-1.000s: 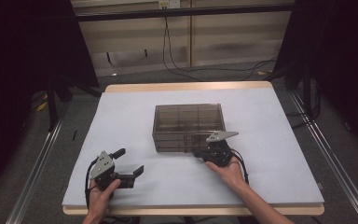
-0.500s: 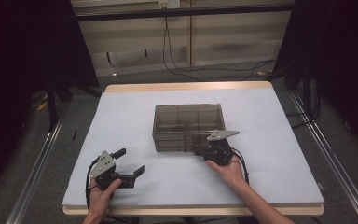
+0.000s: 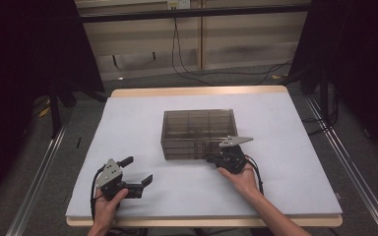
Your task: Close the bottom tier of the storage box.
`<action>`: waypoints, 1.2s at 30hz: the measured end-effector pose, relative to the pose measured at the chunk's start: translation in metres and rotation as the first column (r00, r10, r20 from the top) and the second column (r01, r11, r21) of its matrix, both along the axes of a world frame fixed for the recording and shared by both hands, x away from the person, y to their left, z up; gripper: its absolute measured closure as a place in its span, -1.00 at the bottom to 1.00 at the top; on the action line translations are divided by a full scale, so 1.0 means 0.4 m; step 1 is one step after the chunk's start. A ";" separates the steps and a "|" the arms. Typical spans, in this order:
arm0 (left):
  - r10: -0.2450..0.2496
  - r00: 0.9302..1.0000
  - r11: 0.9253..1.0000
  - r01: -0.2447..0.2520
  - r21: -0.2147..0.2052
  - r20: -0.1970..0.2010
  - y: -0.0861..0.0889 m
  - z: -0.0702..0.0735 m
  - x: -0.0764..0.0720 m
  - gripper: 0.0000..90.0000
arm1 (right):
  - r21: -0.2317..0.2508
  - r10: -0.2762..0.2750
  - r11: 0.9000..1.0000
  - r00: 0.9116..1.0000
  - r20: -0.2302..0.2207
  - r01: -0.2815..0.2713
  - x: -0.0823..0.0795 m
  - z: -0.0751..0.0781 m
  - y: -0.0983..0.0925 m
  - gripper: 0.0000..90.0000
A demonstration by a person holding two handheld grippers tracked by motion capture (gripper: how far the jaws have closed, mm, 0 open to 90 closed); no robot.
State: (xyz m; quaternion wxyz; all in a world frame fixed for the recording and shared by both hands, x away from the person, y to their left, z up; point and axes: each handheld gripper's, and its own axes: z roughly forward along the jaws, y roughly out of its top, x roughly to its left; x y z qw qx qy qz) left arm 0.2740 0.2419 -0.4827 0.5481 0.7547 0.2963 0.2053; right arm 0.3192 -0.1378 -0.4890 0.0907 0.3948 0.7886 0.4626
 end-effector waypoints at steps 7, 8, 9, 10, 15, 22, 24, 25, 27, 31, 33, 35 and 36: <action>0.007 1.000 1.000 -0.007 -0.003 0.010 0.003 0.000 -0.002 -0.94 | -0.011 -0.004 1.000 1.000 -0.011 0.004 0.004 -0.001 0.002 1.00; 0.008 1.000 1.000 -0.008 -0.003 0.012 0.003 0.000 -0.003 -0.94 | -0.016 -0.006 1.000 1.000 -0.012 0.006 0.004 -0.001 0.004 1.00; 0.012 1.000 1.000 -0.012 -0.007 0.012 0.003 0.000 -0.004 -0.94 | -0.017 -0.006 1.000 1.000 -0.011 0.005 0.003 -0.001 0.004 1.00; 0.010 1.000 1.000 -0.010 -0.004 0.014 0.003 0.000 -0.003 -0.94 | -0.016 -0.005 1.000 1.000 -0.011 0.004 0.003 -0.001 0.004 1.00; 0.009 1.000 1.000 -0.009 -0.005 0.013 0.004 0.000 -0.003 -0.94 | 0.001 0.014 1.000 1.000 -0.008 -0.014 0.001 0.000 -0.001 1.00; 0.008 1.000 1.000 -0.008 -0.006 0.002 0.004 0.000 0.002 -0.93 | 0.019 0.054 0.998 0.999 -0.004 -0.054 -0.009 0.004 0.003 0.67; 0.018 1.000 1.000 -0.018 -0.025 0.000 0.001 -0.001 0.000 -0.94 | 0.045 0.066 0.997 0.998 -0.002 -0.066 -0.011 0.007 0.001 0.51; 0.012 1.000 1.000 -0.012 -0.026 0.000 0.001 -0.001 0.000 -0.94 | 0.043 0.064 0.997 0.998 0.002 -0.064 -0.014 0.009 0.001 0.43; 0.009 1.000 1.000 -0.009 -0.002 0.006 0.004 0.000 0.000 -0.94 | 0.050 0.064 0.997 0.998 0.010 -0.065 -0.019 0.015 0.000 0.23; 0.009 1.000 1.000 -0.009 -0.001 0.005 0.003 0.000 -0.001 -0.94 | 0.058 0.057 0.997 0.998 0.012 -0.057 -0.029 0.029 -0.011 0.03; 0.009 1.000 1.000 -0.009 -0.006 0.004 0.001 0.000 -0.002 -0.94 | 0.047 0.052 0.998 0.999 0.009 -0.052 -0.034 0.037 -0.019 -0.03; 0.012 1.000 1.000 -0.012 0.006 0.009 0.001 0.000 -0.003 -0.94 | 0.054 0.046 0.997 0.999 0.013 -0.047 -0.037 0.045 -0.030 -0.13; 0.010 1.000 1.000 -0.010 0.007 0.011 0.000 0.000 -0.003 -0.94 | 0.058 0.042 0.997 0.999 0.016 -0.043 -0.039 0.050 -0.034 -0.18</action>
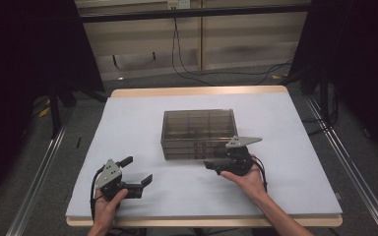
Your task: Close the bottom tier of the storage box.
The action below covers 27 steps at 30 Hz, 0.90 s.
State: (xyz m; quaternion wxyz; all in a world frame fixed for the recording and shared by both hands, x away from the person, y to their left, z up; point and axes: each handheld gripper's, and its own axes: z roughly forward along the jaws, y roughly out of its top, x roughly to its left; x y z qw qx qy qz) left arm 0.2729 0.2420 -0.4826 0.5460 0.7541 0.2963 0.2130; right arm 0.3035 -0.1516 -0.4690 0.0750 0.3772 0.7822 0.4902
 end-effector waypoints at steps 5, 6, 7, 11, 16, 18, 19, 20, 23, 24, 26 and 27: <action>0.019 1.000 1.000 -0.019 -0.023 -0.002 0.000 -0.001 -0.001 -0.93 | -0.004 0.005 1.000 1.000 0.009 -0.005 -0.022 0.021 -0.020 -0.29; 0.014 1.000 1.000 -0.015 -0.022 -0.002 0.001 -0.001 0.000 -0.93 | -0.005 0.004 1.000 1.000 0.009 -0.004 -0.026 0.023 -0.024 -0.33; 0.017 1.000 1.000 -0.017 -0.024 -0.004 0.001 -0.001 0.000 -0.93 | -0.002 0.004 1.000 1.000 0.012 -0.004 -0.031 0.027 -0.030 -0.35; 0.014 1.000 1.000 -0.014 -0.018 -0.003 0.000 -0.001 0.000 -0.93 | 0.030 -0.033 0.999 0.999 0.022 0.032 -0.045 0.040 -0.065 -0.54; 0.011 1.000 1.000 -0.011 -0.016 -0.004 -0.001 0.000 -0.001 -0.93 | 0.049 -0.054 0.997 0.998 0.038 0.053 -0.060 0.049 -0.106 -0.57; 0.017 1.000 1.000 -0.017 -0.019 -0.010 0.002 0.000 0.001 -0.93 | 0.050 -0.061 0.997 0.997 0.046 0.059 -0.067 0.050 -0.118 -0.61; 0.018 1.000 0.999 -0.019 -0.027 -0.010 0.000 0.000 0.000 -0.94 | 0.054 -0.059 0.997 0.997 0.045 0.057 -0.073 0.051 -0.126 -0.63; 0.017 1.000 1.000 -0.017 -0.014 -0.002 0.000 0.000 -0.001 -0.94 | 0.055 -0.058 0.997 0.997 0.049 0.055 -0.076 0.051 -0.131 -0.65; 0.009 1.000 1.000 -0.009 -0.003 0.010 -0.007 -0.001 -0.005 -0.93 | 0.060 -0.065 0.996 0.996 0.056 0.062 -0.092 0.053 -0.148 -0.66; 0.009 1.000 1.000 -0.009 0.008 0.009 -0.006 0.000 -0.005 -0.93 | 0.061 -0.068 0.996 0.996 0.059 0.065 -0.099 0.053 -0.157 -0.67; 0.013 1.000 1.000 -0.013 -0.002 0.007 -0.006 0.000 -0.004 -0.93 | 0.058 -0.074 0.996 0.995 0.062 0.070 -0.108 0.053 -0.169 -0.67; 0.017 1.000 1.000 -0.017 -0.009 0.003 -0.006 -0.001 -0.004 -0.93 | 0.059 -0.079 0.995 0.995 0.064 0.076 -0.112 0.052 -0.176 -0.69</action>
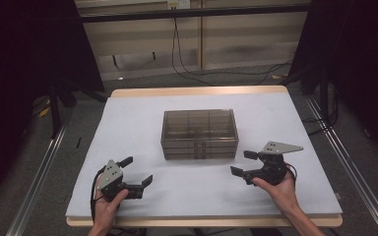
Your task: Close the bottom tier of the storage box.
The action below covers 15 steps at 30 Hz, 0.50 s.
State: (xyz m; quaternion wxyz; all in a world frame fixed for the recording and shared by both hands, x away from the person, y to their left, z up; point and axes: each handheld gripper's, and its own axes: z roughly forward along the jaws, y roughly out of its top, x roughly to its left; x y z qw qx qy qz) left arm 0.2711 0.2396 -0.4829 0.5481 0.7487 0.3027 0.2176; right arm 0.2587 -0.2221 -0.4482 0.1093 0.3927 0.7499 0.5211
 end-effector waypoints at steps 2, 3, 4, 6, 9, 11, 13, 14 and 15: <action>-0.001 1.000 1.000 0.001 0.010 0.004 0.003 0.001 0.002 -0.93 | 0.001 -0.016 1.000 1.000 0.004 0.016 -0.008 -0.002 -0.013 -0.71; 0.000 1.000 1.000 0.000 0.010 0.004 0.003 0.001 0.002 -0.93 | -0.003 -0.017 1.000 1.000 0.002 0.017 -0.010 -0.004 -0.019 -0.71; -0.001 1.000 1.000 0.001 0.007 0.004 0.002 0.001 0.001 -0.93 | 0.001 -0.020 1.000 1.000 0.001 0.020 -0.014 -0.005 -0.025 -0.72; 0.003 1.000 1.000 -0.003 0.004 0.009 0.001 0.000 0.000 -0.93 | -0.001 -0.021 1.000 1.000 0.000 0.021 -0.021 -0.005 -0.034 -0.73; 0.003 1.000 1.000 -0.003 0.004 0.008 0.001 0.000 0.000 -0.93 | -0.002 -0.033 0.999 0.999 0.010 0.033 -0.032 -0.004 -0.049 -0.76; 0.006 1.000 1.000 -0.006 -0.001 0.002 -0.001 0.000 -0.001 -0.93 | 0.001 -0.056 0.998 0.998 0.013 0.056 -0.038 -0.005 -0.061 -0.77; 0.001 1.000 1.000 -0.001 0.008 0.006 -0.001 0.000 0.000 -0.93 | 0.006 -0.077 0.997 0.997 0.015 0.077 -0.046 -0.007 -0.072 -0.77; -0.001 1.000 1.000 0.001 0.007 0.008 -0.001 0.000 0.000 -0.93 | -0.005 -0.082 0.997 0.996 0.017 0.082 -0.049 -0.008 -0.077 -0.77; -0.001 1.000 1.000 0.001 0.007 0.008 -0.001 0.000 -0.001 -0.93 | -0.012 -0.093 0.996 0.996 0.019 0.093 -0.052 -0.009 -0.080 -0.76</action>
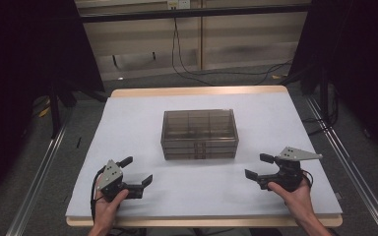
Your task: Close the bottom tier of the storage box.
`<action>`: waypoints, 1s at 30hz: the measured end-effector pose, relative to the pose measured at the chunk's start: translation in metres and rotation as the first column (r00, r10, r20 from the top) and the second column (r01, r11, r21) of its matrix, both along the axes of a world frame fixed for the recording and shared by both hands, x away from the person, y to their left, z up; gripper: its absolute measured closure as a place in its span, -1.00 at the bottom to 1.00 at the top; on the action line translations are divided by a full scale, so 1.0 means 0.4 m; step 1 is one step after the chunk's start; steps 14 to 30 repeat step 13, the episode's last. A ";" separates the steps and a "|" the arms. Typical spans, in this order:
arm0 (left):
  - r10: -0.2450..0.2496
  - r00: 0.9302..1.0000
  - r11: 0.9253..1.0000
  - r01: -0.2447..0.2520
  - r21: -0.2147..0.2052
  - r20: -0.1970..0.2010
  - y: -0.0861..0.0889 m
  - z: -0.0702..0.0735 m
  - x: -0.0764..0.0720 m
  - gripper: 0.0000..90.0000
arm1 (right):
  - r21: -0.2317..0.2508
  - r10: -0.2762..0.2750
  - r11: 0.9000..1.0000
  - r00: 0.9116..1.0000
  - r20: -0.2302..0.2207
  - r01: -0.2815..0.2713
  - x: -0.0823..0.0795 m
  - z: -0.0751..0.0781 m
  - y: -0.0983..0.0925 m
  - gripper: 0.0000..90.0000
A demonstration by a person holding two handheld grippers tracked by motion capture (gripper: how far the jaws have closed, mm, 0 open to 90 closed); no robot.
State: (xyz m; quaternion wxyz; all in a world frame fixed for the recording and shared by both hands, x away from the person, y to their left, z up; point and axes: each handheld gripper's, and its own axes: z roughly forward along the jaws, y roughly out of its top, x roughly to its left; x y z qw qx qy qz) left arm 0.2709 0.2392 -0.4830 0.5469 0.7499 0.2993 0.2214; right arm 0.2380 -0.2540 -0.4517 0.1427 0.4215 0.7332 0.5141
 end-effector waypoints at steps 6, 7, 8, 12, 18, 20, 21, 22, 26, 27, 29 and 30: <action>0.001 1.000 1.000 -0.001 0.002 -0.008 0.002 0.000 0.003 -0.93 | -0.006 -0.055 0.998 0.998 -0.004 0.055 -0.023 -0.013 -0.023 -0.73; 0.000 1.000 1.000 0.000 0.003 -0.007 0.002 0.000 0.003 -0.93 | 0.000 -0.068 0.998 0.998 -0.001 0.068 -0.026 -0.014 -0.028 -0.73; 0.001 1.000 1.000 -0.001 0.000 -0.009 0.001 0.000 0.002 -0.93 | 0.004 -0.082 0.997 0.997 0.008 0.082 -0.029 -0.016 -0.033 -0.71; 0.006 1.000 1.000 -0.006 -0.007 -0.011 0.002 0.000 0.002 -0.93 | -0.013 -0.112 0.994 0.994 0.014 0.112 -0.037 -0.023 -0.043 -0.70; 0.004 1.000 1.000 -0.004 -0.006 -0.013 0.003 0.000 0.002 -0.93 | -0.019 -0.112 0.994 0.994 0.013 0.112 -0.039 -0.026 -0.044 -0.70; 0.004 1.000 1.000 -0.004 -0.006 -0.013 0.003 0.000 0.002 -0.93 | -0.019 -0.112 0.994 0.994 0.013 0.112 -0.039 -0.026 -0.044 -0.70; 0.004 1.000 1.000 -0.004 -0.006 -0.013 0.003 0.000 0.002 -0.93 | -0.019 -0.112 0.994 0.994 0.013 0.112 -0.039 -0.026 -0.044 -0.70; 0.004 1.000 1.000 -0.004 -0.006 -0.013 0.003 0.000 0.002 -0.93 | -0.019 -0.112 0.994 0.994 0.013 0.112 -0.039 -0.026 -0.044 -0.70; 0.004 1.000 1.000 -0.004 -0.006 -0.013 0.003 0.000 0.002 -0.93 | -0.019 -0.112 0.994 0.994 0.013 0.112 -0.039 -0.026 -0.044 -0.70; 0.004 1.000 1.000 -0.004 -0.006 -0.013 0.003 0.000 0.002 -0.93 | -0.019 -0.112 0.994 0.994 0.013 0.112 -0.039 -0.026 -0.044 -0.70; 0.004 1.000 1.000 -0.004 -0.006 -0.013 0.003 0.000 0.002 -0.93 | -0.019 -0.112 0.994 0.994 0.013 0.112 -0.039 -0.026 -0.044 -0.70; 0.004 1.000 1.000 -0.004 -0.006 -0.013 0.003 0.000 0.002 -0.93 | -0.019 -0.112 0.994 0.994 0.013 0.112 -0.039 -0.026 -0.044 -0.70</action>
